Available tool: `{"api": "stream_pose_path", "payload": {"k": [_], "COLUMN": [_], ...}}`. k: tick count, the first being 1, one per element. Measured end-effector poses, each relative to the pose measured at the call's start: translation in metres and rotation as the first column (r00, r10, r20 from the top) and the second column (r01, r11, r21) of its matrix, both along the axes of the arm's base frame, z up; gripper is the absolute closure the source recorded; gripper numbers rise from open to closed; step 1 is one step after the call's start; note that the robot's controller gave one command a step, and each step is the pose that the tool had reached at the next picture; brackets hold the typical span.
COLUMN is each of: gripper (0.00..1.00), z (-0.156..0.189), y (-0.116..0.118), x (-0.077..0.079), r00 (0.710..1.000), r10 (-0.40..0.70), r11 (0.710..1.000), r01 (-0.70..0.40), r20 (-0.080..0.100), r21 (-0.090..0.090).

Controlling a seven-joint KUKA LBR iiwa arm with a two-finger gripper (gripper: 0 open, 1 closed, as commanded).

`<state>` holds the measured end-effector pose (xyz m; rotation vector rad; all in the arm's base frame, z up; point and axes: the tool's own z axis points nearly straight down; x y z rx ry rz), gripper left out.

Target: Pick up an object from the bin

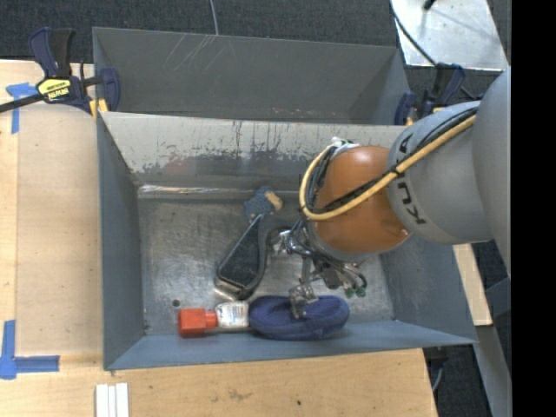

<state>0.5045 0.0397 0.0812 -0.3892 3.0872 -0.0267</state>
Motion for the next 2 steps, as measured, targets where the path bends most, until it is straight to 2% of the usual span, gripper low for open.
{"api": "stream_pose_path", "payload": {"k": [1, 2], "gripper": [1.00, 1.00], "z": [-0.001, 0.178], "y": [0.004, -0.038], "x": [-0.006, 0.012], "r00": [1.000, 0.983], "r10": [0.003, 0.180], "r11": [1.000, 0.984], "r01": [-0.003, -0.180], "r20": [-0.023, -0.020], "r21": [0.005, 0.011]}}
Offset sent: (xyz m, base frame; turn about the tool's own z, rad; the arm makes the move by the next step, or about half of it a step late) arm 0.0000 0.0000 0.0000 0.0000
